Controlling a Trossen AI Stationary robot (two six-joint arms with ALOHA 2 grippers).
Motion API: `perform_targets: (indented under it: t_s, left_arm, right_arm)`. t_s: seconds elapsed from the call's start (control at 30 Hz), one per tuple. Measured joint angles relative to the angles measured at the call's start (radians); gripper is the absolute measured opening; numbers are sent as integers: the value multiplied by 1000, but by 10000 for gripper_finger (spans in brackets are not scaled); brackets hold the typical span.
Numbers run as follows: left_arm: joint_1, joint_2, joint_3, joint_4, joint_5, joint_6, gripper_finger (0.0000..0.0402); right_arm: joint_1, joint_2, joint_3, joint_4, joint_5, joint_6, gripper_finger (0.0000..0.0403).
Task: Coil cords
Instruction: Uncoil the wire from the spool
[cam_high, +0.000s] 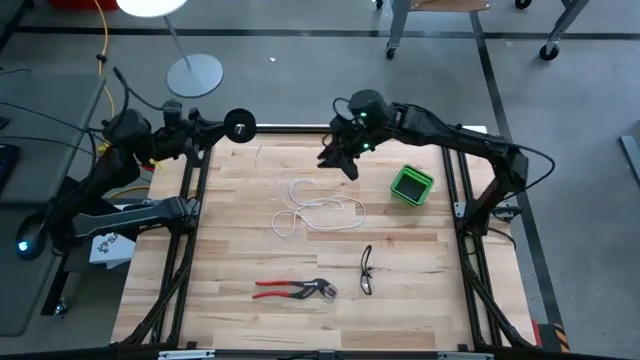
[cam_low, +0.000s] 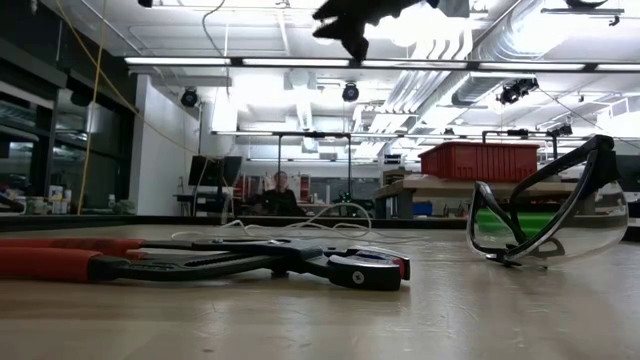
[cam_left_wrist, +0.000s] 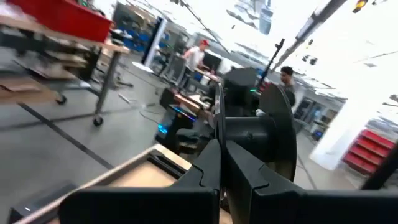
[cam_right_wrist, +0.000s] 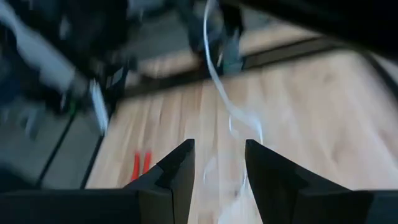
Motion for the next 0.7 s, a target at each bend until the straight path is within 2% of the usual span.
perform_targets:
  t_s: [0.1,0.2,0.37,0.53,0.7]
  left_arm:
    - [4,33,-36,86,3,6,0]
    - [23,88,-50,142,101,7,0]
    - [48,173,-50,195,239,7,0]
    - [38,238,-49,329,255,-73,0]
    - [-1,275,-49,477,243,-225,0]
  right_arm:
    - [0,-43,-75,176,53,83,132]
    - [0,-74,-149,305,72,170,132]
    - [0,-116,-237,374,71,218,133]
    - [0,-125,-319,506,10,250,133]
    - [11,-127,-401,670,25,257,133]
